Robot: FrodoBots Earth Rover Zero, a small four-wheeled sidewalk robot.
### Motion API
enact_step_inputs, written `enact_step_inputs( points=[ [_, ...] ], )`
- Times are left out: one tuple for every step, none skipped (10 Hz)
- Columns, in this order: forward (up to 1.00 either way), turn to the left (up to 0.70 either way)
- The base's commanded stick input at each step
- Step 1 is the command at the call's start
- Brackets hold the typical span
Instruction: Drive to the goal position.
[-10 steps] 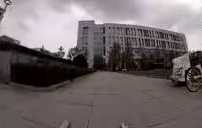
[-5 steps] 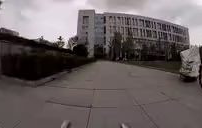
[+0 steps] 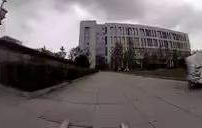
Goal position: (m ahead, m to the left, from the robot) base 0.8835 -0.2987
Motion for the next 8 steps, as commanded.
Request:
enact_step_inputs(
  points=[
    [1.00,0.00],
    [1.00,0.00],
    [1.00,0.00],
    [1.00,0.00],
    [0.86,0.00],
    [0.61,0.00],
    [0.36,0.00],
    [0.11,0.00]
  ],
)
